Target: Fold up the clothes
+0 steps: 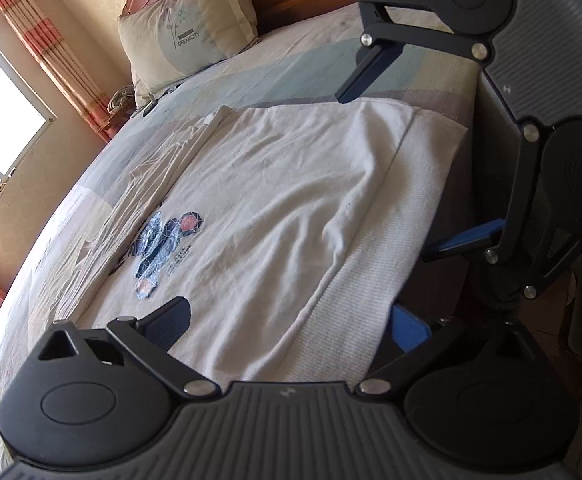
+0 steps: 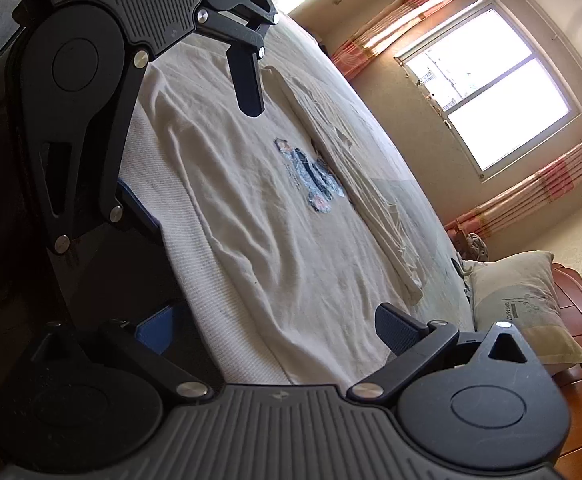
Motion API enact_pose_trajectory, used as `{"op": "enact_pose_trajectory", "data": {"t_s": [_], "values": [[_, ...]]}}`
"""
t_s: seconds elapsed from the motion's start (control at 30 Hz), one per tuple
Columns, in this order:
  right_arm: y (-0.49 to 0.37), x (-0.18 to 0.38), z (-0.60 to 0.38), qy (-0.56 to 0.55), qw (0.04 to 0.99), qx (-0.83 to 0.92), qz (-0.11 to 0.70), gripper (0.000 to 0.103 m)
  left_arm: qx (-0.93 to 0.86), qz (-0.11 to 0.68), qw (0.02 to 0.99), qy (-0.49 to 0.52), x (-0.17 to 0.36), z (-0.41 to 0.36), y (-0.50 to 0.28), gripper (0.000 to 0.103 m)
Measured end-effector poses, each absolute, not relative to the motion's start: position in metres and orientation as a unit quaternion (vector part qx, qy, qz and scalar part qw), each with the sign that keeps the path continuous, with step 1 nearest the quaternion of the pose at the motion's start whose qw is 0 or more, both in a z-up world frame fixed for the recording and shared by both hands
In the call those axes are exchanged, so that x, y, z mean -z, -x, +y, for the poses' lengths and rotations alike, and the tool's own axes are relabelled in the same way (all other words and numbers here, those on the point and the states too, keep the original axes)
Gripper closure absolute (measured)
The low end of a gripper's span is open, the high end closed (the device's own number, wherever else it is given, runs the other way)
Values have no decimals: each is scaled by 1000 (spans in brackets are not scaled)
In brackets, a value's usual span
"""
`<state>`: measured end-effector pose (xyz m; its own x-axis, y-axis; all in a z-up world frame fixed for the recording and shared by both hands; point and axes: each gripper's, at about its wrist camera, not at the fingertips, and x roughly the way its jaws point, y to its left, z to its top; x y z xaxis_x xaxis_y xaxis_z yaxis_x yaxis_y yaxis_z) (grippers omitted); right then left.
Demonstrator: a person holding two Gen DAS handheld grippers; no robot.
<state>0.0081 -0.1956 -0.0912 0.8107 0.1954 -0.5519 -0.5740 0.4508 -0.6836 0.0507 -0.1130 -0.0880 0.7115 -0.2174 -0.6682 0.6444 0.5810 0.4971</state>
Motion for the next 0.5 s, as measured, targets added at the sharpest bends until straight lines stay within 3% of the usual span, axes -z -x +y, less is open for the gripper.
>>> {"op": "enact_pose_trajectory", "data": {"t_s": [0.5], "values": [[-15,93,-188,477,831,-222,179,0,275,268,844,-375,84,-120,-49,1]]}}
